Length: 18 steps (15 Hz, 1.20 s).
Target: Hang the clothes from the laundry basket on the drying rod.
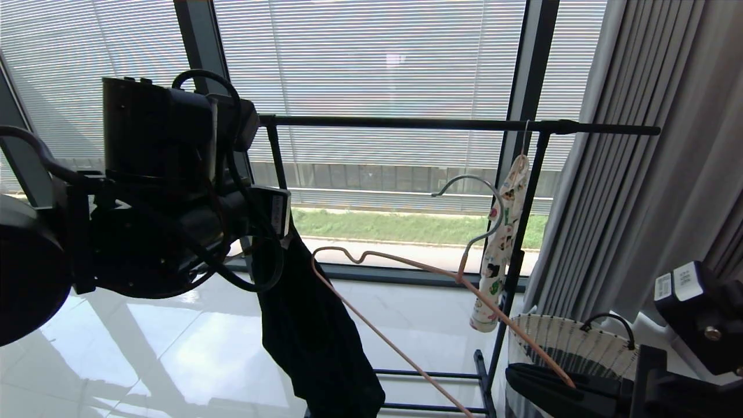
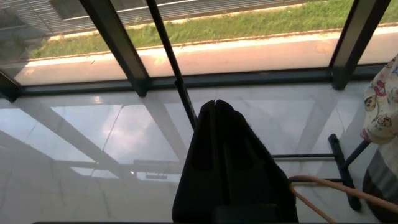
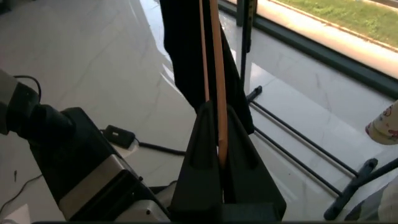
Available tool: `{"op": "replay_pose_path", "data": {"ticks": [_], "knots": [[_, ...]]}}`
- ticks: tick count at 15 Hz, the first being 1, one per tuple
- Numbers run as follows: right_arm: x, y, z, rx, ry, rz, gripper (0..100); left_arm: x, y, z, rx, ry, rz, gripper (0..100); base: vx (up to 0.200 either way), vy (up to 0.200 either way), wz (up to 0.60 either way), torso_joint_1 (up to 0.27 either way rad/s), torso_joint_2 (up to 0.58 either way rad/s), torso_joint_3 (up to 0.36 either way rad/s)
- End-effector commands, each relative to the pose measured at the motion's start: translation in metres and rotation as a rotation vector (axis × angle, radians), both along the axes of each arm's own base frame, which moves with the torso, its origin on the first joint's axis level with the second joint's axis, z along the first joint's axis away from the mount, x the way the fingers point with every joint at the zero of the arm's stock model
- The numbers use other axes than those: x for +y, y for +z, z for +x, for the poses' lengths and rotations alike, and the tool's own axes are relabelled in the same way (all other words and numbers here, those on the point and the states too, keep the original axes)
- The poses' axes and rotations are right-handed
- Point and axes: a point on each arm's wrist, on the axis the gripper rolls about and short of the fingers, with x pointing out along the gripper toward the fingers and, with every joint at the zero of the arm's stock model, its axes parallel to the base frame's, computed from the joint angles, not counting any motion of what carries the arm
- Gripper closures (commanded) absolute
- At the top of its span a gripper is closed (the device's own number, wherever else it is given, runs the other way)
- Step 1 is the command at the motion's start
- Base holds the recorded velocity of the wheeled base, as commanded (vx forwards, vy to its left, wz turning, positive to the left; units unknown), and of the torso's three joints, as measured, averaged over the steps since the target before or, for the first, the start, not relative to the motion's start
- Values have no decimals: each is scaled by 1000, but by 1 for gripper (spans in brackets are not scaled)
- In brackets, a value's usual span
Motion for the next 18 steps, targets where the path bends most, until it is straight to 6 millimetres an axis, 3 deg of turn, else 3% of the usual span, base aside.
{"op": "replay_pose_path", "data": {"ticks": [1, 6, 11, 15, 18], "knots": [[7, -3, 1, 8, 10, -21, 100, -6, -8, 13, 26, 0, 13, 100, 0, 0, 0, 0, 0, 0], [15, -2, 4, 7, 9, 12, 100, -7, -8, 13, 27, -5, 14, 100, 0, 0, 0, 0, 0, 0], [41, 5, 12, 6, 51, 49, 100, -6, -5, 12, 20, -15, 8, 100, 0, 0, 0, 0, 0, 0], [44, 5, 23, -5, 9, 54, 100, -5, -3, 12, 13, -11, 6, 100, 0, 0, 0, 0, 0, 0], [61, 10, 30, -19, 8, 86, 100, -19, 1, 4, 0, -67, -4, 100, 0, 0, 0, 0, 0, 0]]}}
